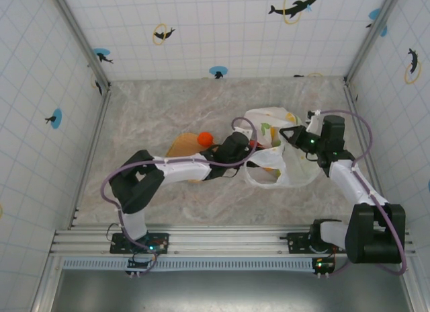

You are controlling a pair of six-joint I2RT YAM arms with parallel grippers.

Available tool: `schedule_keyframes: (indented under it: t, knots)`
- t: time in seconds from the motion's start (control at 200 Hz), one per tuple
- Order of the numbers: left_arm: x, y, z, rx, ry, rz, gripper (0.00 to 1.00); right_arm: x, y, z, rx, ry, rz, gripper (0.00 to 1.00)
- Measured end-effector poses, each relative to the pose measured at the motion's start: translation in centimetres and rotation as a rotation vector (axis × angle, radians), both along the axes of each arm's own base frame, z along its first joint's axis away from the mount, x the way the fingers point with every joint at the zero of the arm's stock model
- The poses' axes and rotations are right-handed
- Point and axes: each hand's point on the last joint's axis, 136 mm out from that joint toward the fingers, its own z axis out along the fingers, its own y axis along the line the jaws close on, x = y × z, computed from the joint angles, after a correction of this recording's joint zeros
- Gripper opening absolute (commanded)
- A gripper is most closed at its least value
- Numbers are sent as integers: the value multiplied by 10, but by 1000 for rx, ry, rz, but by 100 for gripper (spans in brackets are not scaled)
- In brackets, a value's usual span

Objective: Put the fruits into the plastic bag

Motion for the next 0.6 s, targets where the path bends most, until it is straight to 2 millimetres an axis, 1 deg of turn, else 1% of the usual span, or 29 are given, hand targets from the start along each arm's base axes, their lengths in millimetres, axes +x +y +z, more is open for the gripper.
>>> schedule_keyframes:
  t: [0.155, 0.325, 0.445, 0.52, 0.6]
  knots:
    - [3, -28, 4, -42, -2, -42, 62, 0, 4, 5, 8, -8, 6, 0]
    - [8, -49, 3, -73, -4, -64, 66, 0, 4, 6, 7, -12, 4, 0]
    - [12, -58, -5, -77, 4, -73, 73, 0, 4, 6, 7, -12, 1, 0]
    - [11, -59, -11, -69, 13, -78, 77, 0, 4, 6, 7, -12, 1, 0]
    - [11, -59, -11, -68, 13, -81, 80, 0, 4, 6, 7, -12, 2, 0]
